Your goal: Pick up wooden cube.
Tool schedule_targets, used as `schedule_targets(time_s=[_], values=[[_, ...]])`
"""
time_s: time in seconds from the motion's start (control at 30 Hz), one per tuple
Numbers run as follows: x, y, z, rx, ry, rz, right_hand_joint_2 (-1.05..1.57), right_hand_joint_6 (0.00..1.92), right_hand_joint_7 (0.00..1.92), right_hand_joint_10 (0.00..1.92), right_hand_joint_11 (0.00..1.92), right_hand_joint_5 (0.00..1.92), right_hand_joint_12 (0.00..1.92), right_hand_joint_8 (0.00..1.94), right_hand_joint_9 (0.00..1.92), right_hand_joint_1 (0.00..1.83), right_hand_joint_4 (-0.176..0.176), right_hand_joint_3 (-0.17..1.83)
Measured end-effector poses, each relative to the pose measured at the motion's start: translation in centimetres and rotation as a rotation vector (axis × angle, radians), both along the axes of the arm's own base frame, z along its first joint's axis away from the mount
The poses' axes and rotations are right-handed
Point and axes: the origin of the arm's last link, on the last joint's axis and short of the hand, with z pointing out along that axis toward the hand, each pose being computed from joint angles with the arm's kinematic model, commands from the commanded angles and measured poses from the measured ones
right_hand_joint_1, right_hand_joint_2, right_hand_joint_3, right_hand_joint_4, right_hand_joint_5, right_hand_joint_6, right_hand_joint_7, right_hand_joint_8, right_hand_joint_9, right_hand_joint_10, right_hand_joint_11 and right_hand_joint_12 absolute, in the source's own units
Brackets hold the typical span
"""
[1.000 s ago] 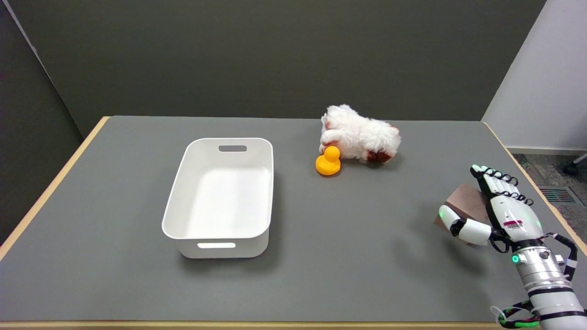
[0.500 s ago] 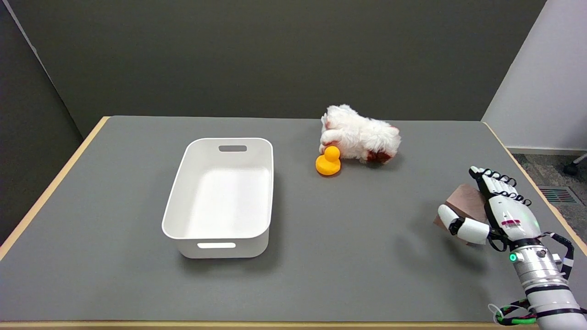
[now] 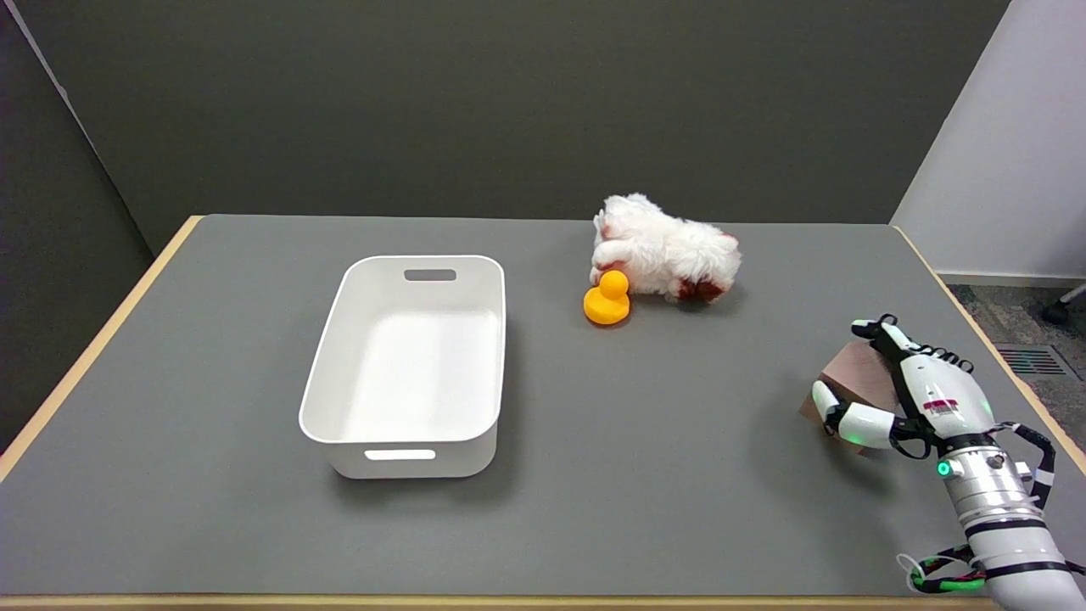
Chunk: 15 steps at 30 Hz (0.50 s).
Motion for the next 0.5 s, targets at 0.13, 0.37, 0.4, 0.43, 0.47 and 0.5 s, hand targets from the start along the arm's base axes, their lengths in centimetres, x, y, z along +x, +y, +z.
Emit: schedule_targets(time_s=[0.13,0.37,0.4,0.43,0.47,0.5], values=[[0.06,-0.22,-0.07,0.003,-0.001,0.003,0.80,0.94,0.79,1.37,0.75,0.47,1.87,1.16,0.74,1.05,-0.097,0.74],[0.20,-0.71,-0.31,0.010,-0.008,0.014,1.26,1.46,0.85,1.32,0.82,0.50,1.92,1.43,0.86,1.19,-0.176,0.06],[0.25,-0.80,-0.33,0.010,-0.008,0.017,1.25,1.46,0.85,1.33,0.82,0.51,1.92,1.43,0.86,1.19,-0.176,0.06],[0.30,-0.88,-0.36,0.011,-0.009,0.019,1.25,1.45,0.84,1.33,0.81,0.51,1.92,1.44,0.87,1.19,-0.176,0.07],[0.36,-0.96,-0.39,0.012,-0.010,0.022,1.25,1.45,0.84,1.33,0.81,0.51,1.92,1.44,0.87,1.19,-0.176,0.07],[0.43,-1.05,-0.44,0.013,-0.011,0.026,1.25,1.44,0.84,1.34,0.81,0.51,1.92,1.44,0.87,1.19,-0.176,0.07]])
